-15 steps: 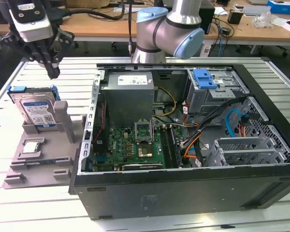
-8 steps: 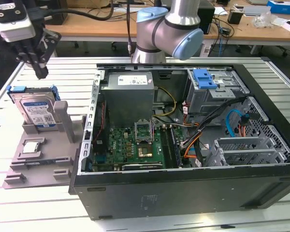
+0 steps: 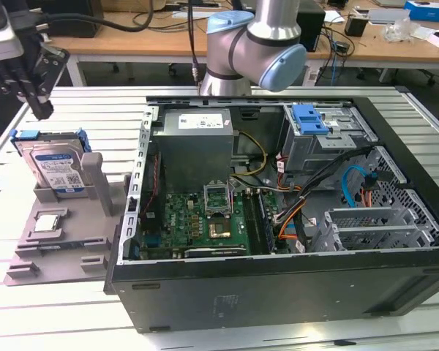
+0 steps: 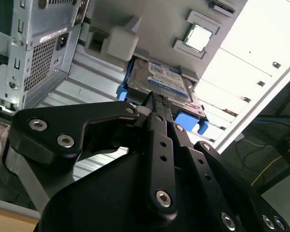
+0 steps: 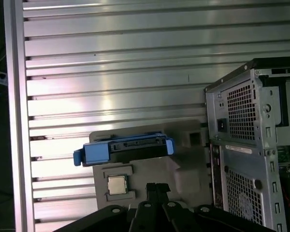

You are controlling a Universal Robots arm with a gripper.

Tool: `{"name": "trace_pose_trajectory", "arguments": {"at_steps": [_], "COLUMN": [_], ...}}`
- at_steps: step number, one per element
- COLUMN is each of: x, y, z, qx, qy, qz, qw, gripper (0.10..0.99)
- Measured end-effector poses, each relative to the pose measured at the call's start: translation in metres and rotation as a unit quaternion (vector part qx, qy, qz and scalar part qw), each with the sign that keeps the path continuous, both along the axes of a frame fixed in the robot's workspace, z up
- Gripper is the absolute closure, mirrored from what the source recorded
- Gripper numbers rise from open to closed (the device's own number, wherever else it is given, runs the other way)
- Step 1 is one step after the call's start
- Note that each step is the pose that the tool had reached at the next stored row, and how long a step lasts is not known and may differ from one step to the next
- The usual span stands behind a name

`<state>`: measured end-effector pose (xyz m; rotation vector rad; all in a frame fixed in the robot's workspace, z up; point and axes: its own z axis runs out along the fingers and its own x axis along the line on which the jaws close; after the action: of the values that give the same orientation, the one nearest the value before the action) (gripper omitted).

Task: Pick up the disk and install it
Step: 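Reach for the disk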

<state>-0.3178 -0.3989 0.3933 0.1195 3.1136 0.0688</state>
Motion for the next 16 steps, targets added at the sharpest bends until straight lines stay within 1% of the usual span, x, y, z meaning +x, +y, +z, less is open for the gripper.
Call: {"name": "trace_pose_trajectory", "arguments": {"at_steps": [10,11,12,16], "x": [-0.0302,-0.0335,-0.0393,-0.0517], "y": [0.0,0.0,0.0,0.0], "z": [0.0,0.0,0.0,0.0], "qx": [0.0,0.0,0.0,0.0], "qy": [0.0,0.0,0.0,0.0], "qz": [0.0,0.0,0.0,0.0], "qw": [1.0,1.0,1.0,1.0], "gripper": [0.984,0.984,0.984,0.984]}}
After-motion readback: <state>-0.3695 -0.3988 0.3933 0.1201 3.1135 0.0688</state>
